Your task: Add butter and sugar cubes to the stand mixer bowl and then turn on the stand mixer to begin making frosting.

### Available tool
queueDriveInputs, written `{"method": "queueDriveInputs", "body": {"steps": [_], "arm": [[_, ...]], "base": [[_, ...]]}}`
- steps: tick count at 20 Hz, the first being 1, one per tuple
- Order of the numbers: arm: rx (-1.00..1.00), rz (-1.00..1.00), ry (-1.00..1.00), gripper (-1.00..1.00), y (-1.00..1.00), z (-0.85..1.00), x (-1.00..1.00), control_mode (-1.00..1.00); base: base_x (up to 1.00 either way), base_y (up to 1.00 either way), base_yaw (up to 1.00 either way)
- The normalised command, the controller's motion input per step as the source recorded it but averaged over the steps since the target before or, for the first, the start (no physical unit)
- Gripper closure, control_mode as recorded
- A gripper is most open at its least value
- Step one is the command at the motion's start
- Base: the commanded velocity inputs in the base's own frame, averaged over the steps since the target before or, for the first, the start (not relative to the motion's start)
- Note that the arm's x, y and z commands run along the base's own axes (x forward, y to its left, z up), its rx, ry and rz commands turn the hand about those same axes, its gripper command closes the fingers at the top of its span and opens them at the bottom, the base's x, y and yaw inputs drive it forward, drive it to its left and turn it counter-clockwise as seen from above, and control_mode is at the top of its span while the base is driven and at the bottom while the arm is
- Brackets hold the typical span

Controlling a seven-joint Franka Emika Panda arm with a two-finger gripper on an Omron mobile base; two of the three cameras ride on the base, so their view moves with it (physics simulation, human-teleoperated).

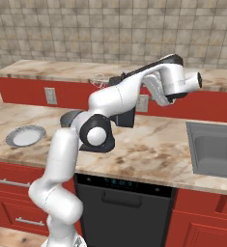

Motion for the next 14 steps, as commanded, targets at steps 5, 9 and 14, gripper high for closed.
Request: {"method": "queueDriveInputs", "body": {"steps": [5, 9, 14], "arm": [[0.09, 0.03, 0.00, -1.00, 0.97, -0.15, -0.01, -1.00], [0.06, 0.05, 0.00, -1.00, 1.00, -0.05, -0.14, -1.00], [0.03, 0.06, -0.01, -1.00, 1.00, 0.00, -0.32, -1.00]], "base": [[0.00, 0.00, 0.00], [0.00, 0.00, 0.00], [0.00, 0.00, 0.00]]}}
